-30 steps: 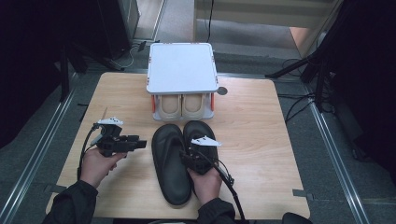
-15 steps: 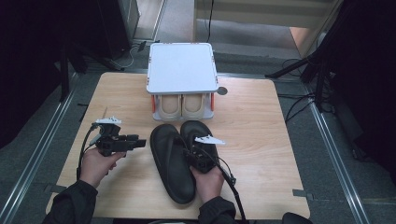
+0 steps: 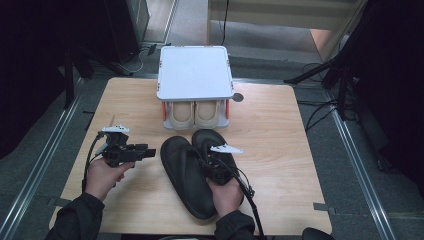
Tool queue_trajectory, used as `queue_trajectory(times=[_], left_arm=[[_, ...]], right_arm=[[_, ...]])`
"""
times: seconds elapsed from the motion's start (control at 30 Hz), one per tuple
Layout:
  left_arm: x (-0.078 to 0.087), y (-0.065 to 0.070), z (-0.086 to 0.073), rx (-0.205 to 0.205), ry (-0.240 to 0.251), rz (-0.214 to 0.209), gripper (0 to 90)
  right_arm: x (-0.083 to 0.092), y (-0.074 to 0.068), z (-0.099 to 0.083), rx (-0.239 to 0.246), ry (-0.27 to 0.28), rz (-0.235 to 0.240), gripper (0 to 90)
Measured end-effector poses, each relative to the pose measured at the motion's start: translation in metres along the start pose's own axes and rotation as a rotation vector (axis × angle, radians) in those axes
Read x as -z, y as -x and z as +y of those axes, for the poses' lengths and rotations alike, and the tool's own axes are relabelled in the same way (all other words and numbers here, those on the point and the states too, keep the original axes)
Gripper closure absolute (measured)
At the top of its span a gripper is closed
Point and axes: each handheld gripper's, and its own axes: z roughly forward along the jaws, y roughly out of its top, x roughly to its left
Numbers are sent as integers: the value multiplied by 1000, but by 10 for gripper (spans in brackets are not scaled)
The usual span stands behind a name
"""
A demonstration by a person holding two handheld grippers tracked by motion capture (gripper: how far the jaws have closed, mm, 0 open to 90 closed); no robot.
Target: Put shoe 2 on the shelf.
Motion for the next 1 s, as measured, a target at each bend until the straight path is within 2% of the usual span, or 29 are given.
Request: queue_trajectory(times=[0.17, 0.3, 0.43, 0.5, 0.6, 0.73, 1.0], left_arm=[[1, -1, 1, 3, 10, 6, 474], [2, -4, 1, 6, 10, 12, 471], [6, -9, 1, 23, 19, 20, 448], [7, -11, 1, 35, 16, 23, 429], [8, -13, 0, 32, 19, 39, 429], [11, -15, -2, 39, 17, 50, 427], [21, -19, -11, 52, 32, 76, 421]], right_arm=[[14, 8, 2, 60, -45, 59, 760], [23, 11, 5, 155, -96, 123, 759], [25, 15, 7, 247, -144, 212, 759], [25, 15, 7, 300, -148, 243, 759], [26, 13, 6, 354, -158, 279, 760], [24, 12, 9, 387, -182, 345, 759], [22, 8, 28, 448, -201, 431, 759]])
